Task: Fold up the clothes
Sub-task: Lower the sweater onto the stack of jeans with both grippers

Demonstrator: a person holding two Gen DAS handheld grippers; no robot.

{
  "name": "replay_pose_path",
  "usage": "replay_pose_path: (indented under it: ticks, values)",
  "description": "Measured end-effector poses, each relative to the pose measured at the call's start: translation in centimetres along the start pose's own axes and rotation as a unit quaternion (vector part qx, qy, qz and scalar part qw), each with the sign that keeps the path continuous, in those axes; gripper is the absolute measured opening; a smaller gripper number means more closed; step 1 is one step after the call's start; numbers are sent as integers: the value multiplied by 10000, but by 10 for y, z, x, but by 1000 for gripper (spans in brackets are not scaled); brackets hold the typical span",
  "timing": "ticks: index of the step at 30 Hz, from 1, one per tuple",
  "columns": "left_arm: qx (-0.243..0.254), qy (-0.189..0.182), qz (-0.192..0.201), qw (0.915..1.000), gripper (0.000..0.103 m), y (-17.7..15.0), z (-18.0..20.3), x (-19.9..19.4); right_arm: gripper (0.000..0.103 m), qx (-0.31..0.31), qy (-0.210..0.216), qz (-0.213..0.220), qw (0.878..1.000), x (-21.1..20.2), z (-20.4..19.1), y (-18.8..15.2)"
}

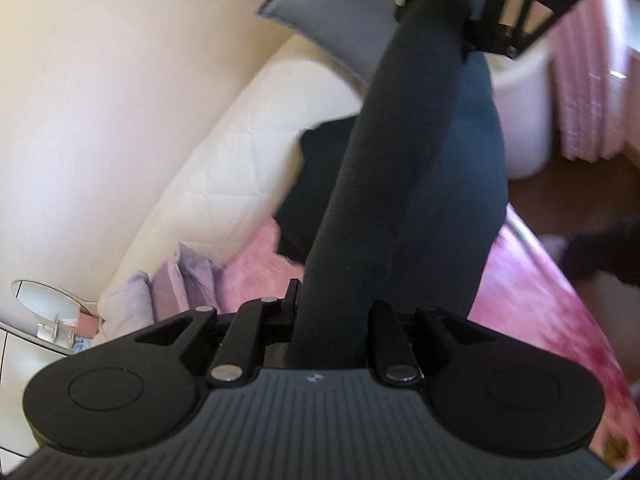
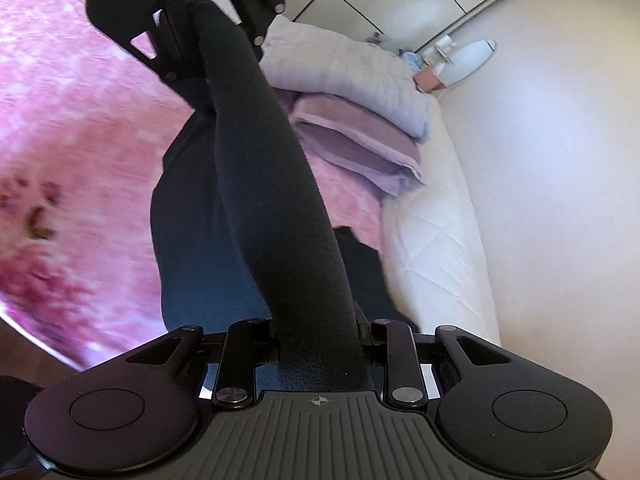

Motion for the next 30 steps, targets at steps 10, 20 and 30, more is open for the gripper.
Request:
replay_pose_path:
  ticks: [10, 20, 30]
  values:
    - [-48, 718, -184, 9972, 13, 80, -132, 200, 27, -784, -738, 631, 9922, 156, 228, -17]
    - [176, -569, -1092, 9922, 14, 14, 24, 367, 33, -864, 519, -378, 9942, 308, 104, -140]
    - [309, -88, -703, 9970, 25, 0, 16, 327, 45, -759, 77, -620, 9952, 266, 99, -159]
Point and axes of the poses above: each gripper's, at about its wrist camera, not at the fingertips, and x roughly the way its jaws point, z to its right, y to its top, the point moved 6 cm from there along x, roughly the way its jaws point, and after that the axes turned 5 degrees about x, right-handed, at the moved point
